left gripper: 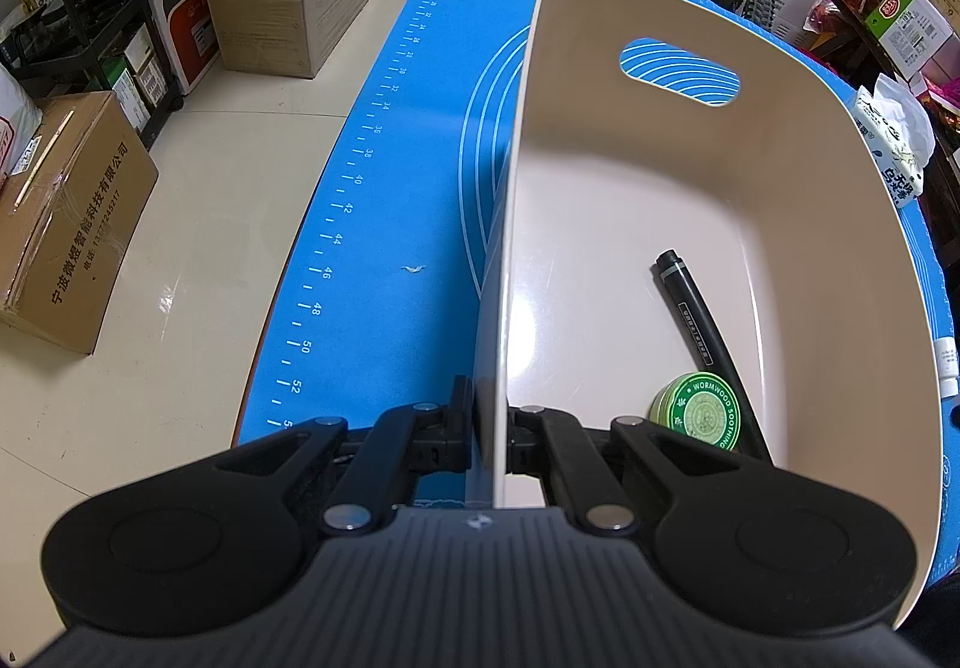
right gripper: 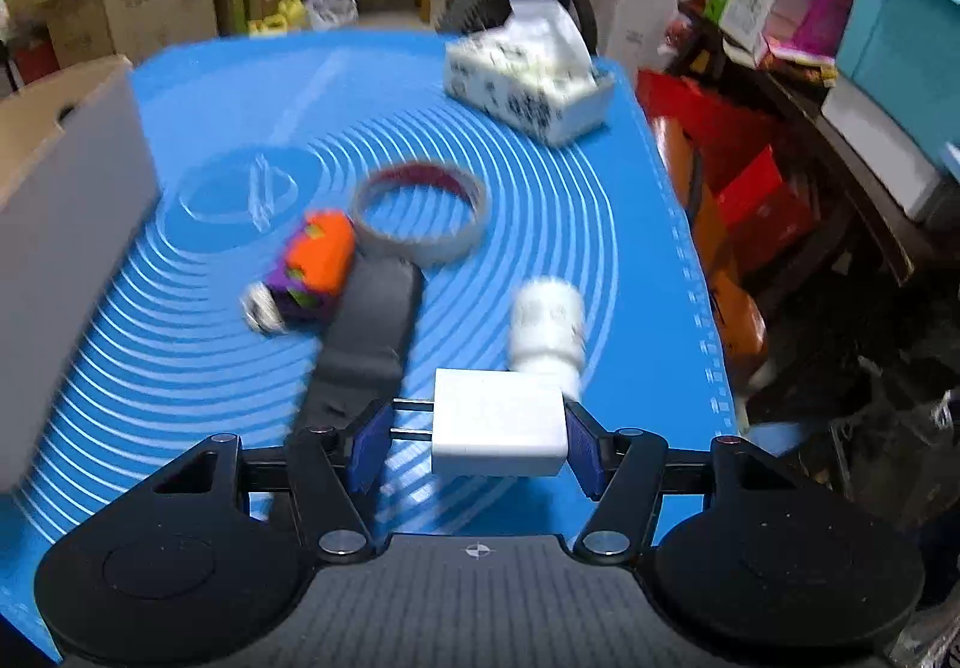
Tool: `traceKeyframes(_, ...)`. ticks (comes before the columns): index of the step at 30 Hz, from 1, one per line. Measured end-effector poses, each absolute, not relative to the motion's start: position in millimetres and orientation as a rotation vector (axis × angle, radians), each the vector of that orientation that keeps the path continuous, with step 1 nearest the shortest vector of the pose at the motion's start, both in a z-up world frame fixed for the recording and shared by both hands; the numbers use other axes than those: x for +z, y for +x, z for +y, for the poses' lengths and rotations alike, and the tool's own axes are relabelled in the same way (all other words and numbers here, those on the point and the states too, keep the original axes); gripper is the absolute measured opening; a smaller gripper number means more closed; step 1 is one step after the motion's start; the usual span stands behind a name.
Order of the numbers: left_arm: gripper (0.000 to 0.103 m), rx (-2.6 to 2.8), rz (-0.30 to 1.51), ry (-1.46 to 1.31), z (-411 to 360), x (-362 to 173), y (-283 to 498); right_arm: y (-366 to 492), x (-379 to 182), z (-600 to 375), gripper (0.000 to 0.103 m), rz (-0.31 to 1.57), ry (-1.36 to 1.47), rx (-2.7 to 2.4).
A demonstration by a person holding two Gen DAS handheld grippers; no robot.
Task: Organize rigid objects
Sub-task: 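Carry the white charger plug with the right tool and drop it into the bin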
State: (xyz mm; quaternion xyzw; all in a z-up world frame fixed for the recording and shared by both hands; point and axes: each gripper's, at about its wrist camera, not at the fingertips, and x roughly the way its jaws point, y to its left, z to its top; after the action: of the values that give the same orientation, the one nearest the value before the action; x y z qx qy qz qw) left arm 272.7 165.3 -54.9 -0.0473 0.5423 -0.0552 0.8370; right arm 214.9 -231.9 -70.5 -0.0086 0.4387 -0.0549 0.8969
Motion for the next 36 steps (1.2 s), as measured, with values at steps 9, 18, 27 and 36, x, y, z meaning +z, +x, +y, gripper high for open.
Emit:
traceKeyframes(9, 0.006, -0.117, 1.148, -0.100, 166.1, -54.9, 272.7, 234.0, -10.9, -171.0, 0.065, 0.689, -0.032, 0.004)
traceKeyframes(18, 0.006, -0.115, 1.146, -0.096, 166.6, -54.7, 272.1, 270.7, 22.3, -94.7, 0.065, 0.573, -0.068, 0.197)
traceKeyframes(27, 0.006, -0.112, 1.148, -0.094, 166.5, -54.6, 271.3, 303.3, 18.3, -10.8, 0.065, 0.623, -0.122, 0.320)
traceKeyframes(36, 0.005, -0.111, 1.149, -0.092, 166.1, -53.7, 272.1, 320.7, -13.4, 69.7, 0.065, 0.747, -0.247, 0.388)
